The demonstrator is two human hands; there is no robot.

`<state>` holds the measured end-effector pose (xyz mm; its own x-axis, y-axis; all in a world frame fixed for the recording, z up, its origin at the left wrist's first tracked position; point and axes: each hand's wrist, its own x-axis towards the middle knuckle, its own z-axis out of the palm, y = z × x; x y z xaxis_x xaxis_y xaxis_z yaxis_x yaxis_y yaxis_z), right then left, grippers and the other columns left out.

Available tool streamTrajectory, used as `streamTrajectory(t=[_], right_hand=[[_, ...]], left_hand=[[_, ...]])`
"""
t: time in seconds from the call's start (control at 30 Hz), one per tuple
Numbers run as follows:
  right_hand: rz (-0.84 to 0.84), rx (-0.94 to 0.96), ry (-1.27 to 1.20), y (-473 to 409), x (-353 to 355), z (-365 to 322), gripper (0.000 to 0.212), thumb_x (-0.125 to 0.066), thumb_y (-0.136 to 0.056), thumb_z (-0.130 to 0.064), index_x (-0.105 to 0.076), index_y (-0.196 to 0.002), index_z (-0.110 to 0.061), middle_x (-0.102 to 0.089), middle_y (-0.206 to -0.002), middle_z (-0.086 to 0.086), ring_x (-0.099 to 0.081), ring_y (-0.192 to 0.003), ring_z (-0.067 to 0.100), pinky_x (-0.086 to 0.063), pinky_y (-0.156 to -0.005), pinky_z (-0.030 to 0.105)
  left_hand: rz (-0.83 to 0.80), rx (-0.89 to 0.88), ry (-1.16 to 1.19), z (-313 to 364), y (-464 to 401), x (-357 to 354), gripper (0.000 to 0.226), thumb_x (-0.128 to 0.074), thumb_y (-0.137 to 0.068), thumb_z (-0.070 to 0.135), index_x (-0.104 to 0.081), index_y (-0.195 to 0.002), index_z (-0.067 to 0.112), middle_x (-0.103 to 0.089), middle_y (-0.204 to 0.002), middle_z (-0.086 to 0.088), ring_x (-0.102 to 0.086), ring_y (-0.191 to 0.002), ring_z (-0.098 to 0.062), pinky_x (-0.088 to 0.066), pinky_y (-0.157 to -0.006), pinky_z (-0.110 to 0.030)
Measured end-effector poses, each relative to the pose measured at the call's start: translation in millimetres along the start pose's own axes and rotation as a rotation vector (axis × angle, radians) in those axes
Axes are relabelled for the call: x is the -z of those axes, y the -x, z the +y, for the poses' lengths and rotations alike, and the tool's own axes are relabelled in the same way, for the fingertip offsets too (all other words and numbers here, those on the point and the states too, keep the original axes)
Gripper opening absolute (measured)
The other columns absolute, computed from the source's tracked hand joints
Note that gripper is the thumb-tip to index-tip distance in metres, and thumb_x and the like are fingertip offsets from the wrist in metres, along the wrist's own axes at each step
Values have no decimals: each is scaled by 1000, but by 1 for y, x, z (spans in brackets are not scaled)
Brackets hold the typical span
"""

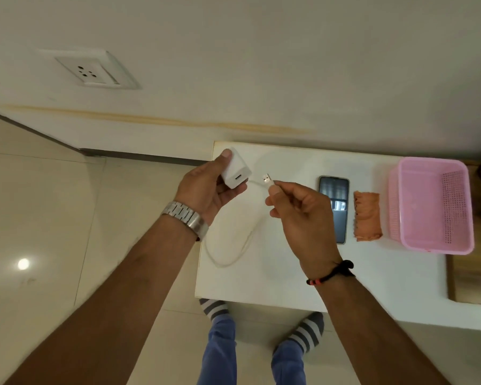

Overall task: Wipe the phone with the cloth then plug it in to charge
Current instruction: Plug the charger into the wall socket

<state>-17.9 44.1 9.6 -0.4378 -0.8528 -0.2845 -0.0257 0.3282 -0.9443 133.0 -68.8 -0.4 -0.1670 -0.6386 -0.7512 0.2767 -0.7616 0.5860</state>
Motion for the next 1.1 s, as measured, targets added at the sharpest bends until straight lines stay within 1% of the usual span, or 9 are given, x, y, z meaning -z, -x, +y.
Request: streamTrajectory(t=[0.1, 0.23, 0.37, 0.57, 0.67, 0.73, 0.83, 0.97, 1.1], right_hand=[[-27, -60, -110, 1, -10, -18, 15, -69, -95, -22, -77, -107, -17, -79, -82, -1, -75, -79, 14, -63, -69, 27], [9, -110, -138, -7, -25, -28, 16, -70, -94, -18, -76, -108, -14, -79, -82, 1, -76, -79, 12, -60, -66, 23], [50, -134, -141, -11, -25, -29, 14, -71, -93, -19, -76, -105, -15, -80, -83, 0, -76, -79, 11, -60, -65, 22], [91, -133, -109, -14, -25, -31, 12, -73, -92, -20, -77, -101, -14, -79, -79, -2, -76, -76, 13, -63, -67, 30], [91, -136, -102, -15, -26, -33, 12, -74, -91, -21, -77, -100, -14, -79, -78, -4, -77, -75, 14, -64, -68, 33], [81, -139, -97, -15, -27, -34, 11, -73, -91, -22, -77, -100, -16, -79, -78, -4, -77, -74, 14, -65, -71, 36], [81, -142, -87, -16, -27, -35, 10, -74, -91, -23, -77, -98, -17, -79, -78, -5, -76, -73, 14, -65, -70, 35], [99, -137, -79, -17, -26, -36, 14, -74, -91, -20, -78, -101, -11, -79, -78, -1, -77, -73, 12, -63, -66, 29], [115, -139, -70, -21, -26, -35, 11, -75, -90, -18, -79, -97, -12, -79, -78, 1, -77, -72, 14, -65, -71, 36]], left_hand=[[-9, 18, -3, 2, 0, -14, 36, -77, -92, 32, -70, -110, 2, -76, -88, -13, -77, -73, -23, -62, -62, -30], [-41, 24, -16, 5, -1, -23, 42, -77, -92, 36, -70, -114, 0, -74, -98, -18, -73, -72, -25, -60, -60, -31], [-39, 14, 13, 8, 1, -28, 38, -77, -91, 34, -71, -110, 2, -75, -96, -19, -74, -73, -26, -61, -59, -31], [-15, -50, -8, 13, 3, -29, 32, -79, -90, 30, -70, -106, 4, -75, -92, -14, -76, -73, -23, -62, -63, -31], [-6, -104, -49, 16, 3, -29, 21, -79, -91, 29, -72, -92, 9, -74, -90, -13, -76, -73, -23, -61, -62, -30], [-4, -127, -62, 17, 4, -30, 20, -79, -91, 29, -72, -88, 10, -74, -90, -13, -76, -75, -24, -61, -62, -29], [0, -139, -67, 18, 6, -31, 19, -79, -91, 27, -73, -91, 9, -74, -92, -14, -76, -76, -25, -61, -62, -30], [15, -196, -129, 16, 6, -31, 24, -80, -90, 26, -76, -105, 8, -77, -99, -16, -77, -84, -27, -63, -67, -33], [10, -225, -169, 13, 4, -33, 26, -80, -90, 24, -77, -110, 7, -78, -100, -16, -78, -84, -26, -63, -68, -33]])
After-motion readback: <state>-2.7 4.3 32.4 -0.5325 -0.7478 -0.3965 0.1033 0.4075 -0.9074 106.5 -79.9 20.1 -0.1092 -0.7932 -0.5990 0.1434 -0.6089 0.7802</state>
